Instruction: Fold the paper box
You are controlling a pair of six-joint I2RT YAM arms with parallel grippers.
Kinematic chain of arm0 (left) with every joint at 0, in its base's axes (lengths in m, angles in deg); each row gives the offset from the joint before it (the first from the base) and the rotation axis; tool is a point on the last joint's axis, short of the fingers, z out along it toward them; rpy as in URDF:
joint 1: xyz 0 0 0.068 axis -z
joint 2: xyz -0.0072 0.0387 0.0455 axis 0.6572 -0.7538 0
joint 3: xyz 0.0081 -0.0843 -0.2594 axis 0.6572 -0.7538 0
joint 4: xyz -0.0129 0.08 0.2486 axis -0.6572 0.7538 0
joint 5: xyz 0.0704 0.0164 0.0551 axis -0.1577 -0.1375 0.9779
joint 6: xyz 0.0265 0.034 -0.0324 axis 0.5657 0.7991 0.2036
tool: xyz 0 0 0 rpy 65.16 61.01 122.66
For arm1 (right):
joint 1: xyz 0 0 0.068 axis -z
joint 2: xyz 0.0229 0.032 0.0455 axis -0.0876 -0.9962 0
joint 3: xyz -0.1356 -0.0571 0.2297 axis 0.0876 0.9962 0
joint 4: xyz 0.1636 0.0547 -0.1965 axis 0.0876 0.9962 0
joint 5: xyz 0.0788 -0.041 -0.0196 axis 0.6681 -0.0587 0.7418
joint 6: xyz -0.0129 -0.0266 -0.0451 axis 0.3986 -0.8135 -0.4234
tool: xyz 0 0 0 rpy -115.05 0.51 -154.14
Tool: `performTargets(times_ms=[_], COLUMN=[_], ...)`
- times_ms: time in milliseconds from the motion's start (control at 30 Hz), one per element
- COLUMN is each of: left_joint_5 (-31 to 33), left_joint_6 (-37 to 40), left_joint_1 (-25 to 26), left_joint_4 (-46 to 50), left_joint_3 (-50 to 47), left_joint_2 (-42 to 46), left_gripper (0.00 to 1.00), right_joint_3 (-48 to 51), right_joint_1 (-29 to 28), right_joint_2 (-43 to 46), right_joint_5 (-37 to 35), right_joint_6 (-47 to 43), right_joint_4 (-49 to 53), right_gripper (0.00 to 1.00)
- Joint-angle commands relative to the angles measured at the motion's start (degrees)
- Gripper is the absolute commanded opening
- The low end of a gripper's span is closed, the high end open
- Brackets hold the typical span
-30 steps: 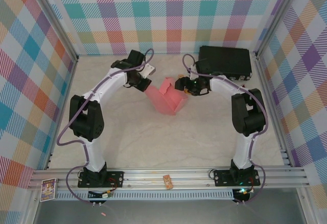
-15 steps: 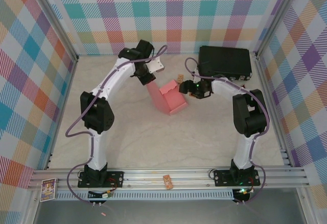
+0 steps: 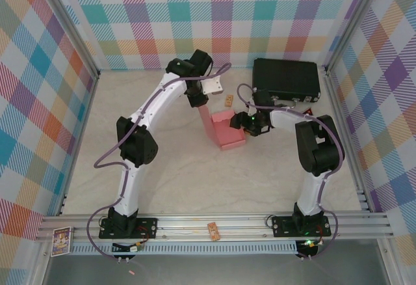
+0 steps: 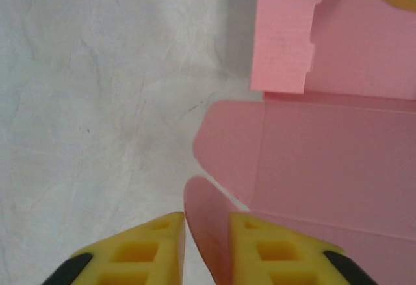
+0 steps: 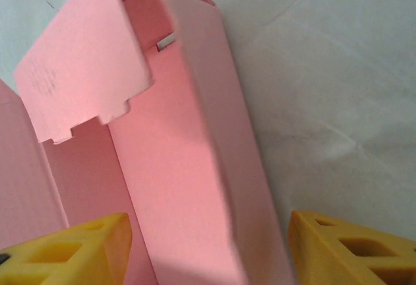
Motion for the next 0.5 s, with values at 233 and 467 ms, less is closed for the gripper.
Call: performTargets(times_ms=[233, 467], left_joint_5=[-6.94, -7.86], left_joint_6=[-7.9, -17.91], left_joint_1=[0.86, 0.78], left_joint_4=[-9.83, -21.6], left_joint_3=[0.97, 0.66], left_joint_2=[1.53, 3.93], left_gripper=[0.6, 0.83], right_joint_3=[5.49, 10.36], right_joint_1=[-1.34, -2.59], right_joint_2=[3.93, 6.1], right_joint_5=[1.68, -0.59], right_joint_6=[7.58, 13.32], right_joint_4=[-8.25, -14.72], right_gripper=[0.64, 0.64])
